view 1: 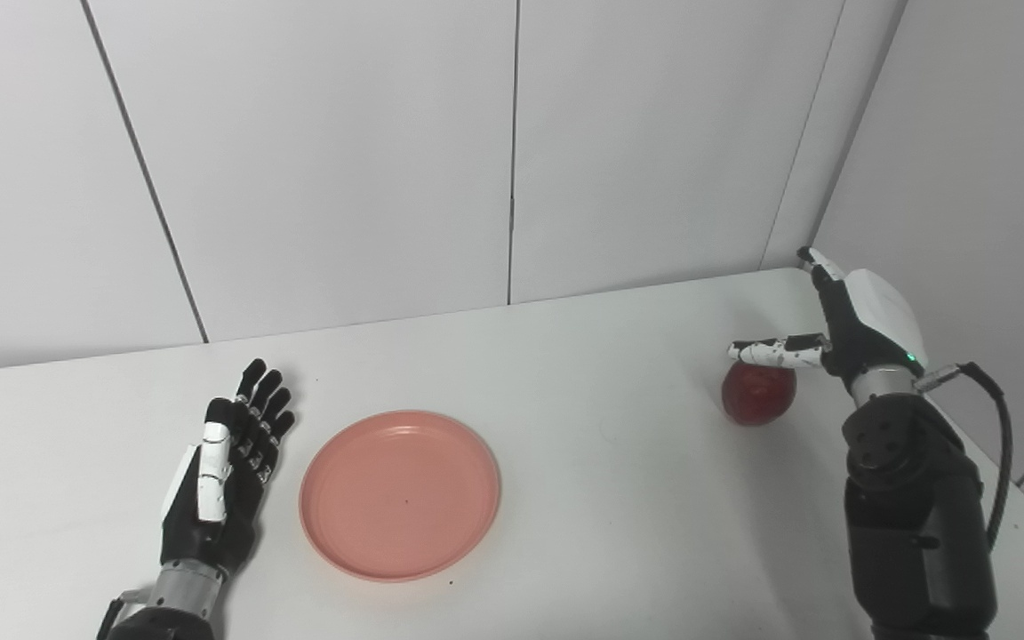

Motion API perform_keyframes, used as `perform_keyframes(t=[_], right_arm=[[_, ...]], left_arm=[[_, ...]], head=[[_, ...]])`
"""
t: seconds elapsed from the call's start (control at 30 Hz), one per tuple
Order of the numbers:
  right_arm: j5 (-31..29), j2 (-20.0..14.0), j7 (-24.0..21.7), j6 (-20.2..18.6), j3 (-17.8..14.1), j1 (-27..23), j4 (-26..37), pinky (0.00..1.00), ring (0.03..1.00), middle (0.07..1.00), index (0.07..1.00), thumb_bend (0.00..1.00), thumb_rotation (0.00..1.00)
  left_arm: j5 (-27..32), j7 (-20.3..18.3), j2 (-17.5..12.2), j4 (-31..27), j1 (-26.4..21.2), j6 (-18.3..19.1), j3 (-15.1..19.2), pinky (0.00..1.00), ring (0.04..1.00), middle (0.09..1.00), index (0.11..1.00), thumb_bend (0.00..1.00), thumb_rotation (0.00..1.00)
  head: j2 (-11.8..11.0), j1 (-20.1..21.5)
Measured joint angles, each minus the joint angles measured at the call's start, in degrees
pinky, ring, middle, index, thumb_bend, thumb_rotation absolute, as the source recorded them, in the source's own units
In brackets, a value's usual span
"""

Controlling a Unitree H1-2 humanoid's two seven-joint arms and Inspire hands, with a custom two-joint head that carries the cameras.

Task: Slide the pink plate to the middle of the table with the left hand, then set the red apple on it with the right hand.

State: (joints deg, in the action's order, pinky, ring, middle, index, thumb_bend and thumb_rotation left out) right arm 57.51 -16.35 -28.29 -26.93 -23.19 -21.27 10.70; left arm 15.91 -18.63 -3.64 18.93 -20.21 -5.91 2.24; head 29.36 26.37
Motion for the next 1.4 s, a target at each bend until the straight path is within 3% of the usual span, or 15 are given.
perform_keyframes(t=[0.43,0.6,0.83,0.97,1.1,1.23,1.33,1.37,1.4], right_arm=[[5.3,0.9,-4.8,0.0,0.1,-1.3,-3.3,0.76,0.878,0.928,0.921,0.98,0.31],[5.6,0.9,-5.8,0.0,1.3,-1.4,-4.3,0.71,0.861,0.917,0.906,0.98,0.32],[6.4,0.8,-7.1,0.0,3.9,-1.5,-7.1,0.74,0.863,0.903,0.906,0.96,0.31],[6.8,0.8,-7.3,0.0,3.7,-1.6,-7.4,0.60,0.736,0.793,0.830,0.94,0.23],[7.1,0.7,-7.3,0.0,3.8,-1.6,-7.8,0.57,0.701,0.759,0.797,0.91,0.15],[7.2,0.5,-7.2,0.0,3.8,-1.6,-7.9,0.49,0.613,0.681,0.760,0.85,0.03],[6.7,0.4,-6.9,0.0,3.9,-1.5,-8.0,0.43,0.528,0.593,0.726,0.81,0.00],[6.6,0.3,-6.7,0.0,3.9,-1.5,-8.0,0.41,0.507,0.593,0.715,0.77,0.00],[6.4,0.3,-6.4,0.0,4.0,-1.5,-8.0,0.36,0.449,0.556,0.702,0.63,0.00]], left_arm=[[0.0,0.0,0.0,0.0,0.0,0.0,-0.2,1.00,1.000,1.000,1.000,0.72,1.00],[0.0,0.0,-0.1,-0.1,0.0,0.0,-0.3,1.00,1.000,1.000,1.000,0.70,1.00],[0.0,0.0,0.0,-0.3,0.1,0.0,-0.4,1.00,1.000,1.000,1.000,0.71,1.00],[0.0,0.0,0.0,-0.4,0.2,0.1,-0.4,1.00,1.000,1.000,1.000,0.70,1.00],[0.0,0.0,0.0,-0.4,0.2,0.1,-0.4,1.00,1.000,1.000,1.000,0.70,1.00],[0.0,0.0,0.0,-0.4,0.2,0.1,-0.4,1.00,1.000,1.000,1.000,0.70,1.00],[0.0,0.0,0.0,-0.5,0.2,0.1,-0.5,1.00,1.000,1.000,1.000,0.71,1.00],[0.0,0.0,0.0,-0.5,0.2,0.1,-0.5,1.00,1.000,1.000,1.000,0.70,1.00],[0.0,0.0,0.0,-0.5,0.2,0.1,-0.5,1.00,1.000,1.000,1.000,0.70,1.00]], head=[[0.1,-0.3],[0.0,-0.3],[0.2,-0.4],[0.3,-0.3],[0.3,-0.4],[0.4,-0.3],[0.4,-0.3],[0.4,-0.3],[0.4,-0.3]])
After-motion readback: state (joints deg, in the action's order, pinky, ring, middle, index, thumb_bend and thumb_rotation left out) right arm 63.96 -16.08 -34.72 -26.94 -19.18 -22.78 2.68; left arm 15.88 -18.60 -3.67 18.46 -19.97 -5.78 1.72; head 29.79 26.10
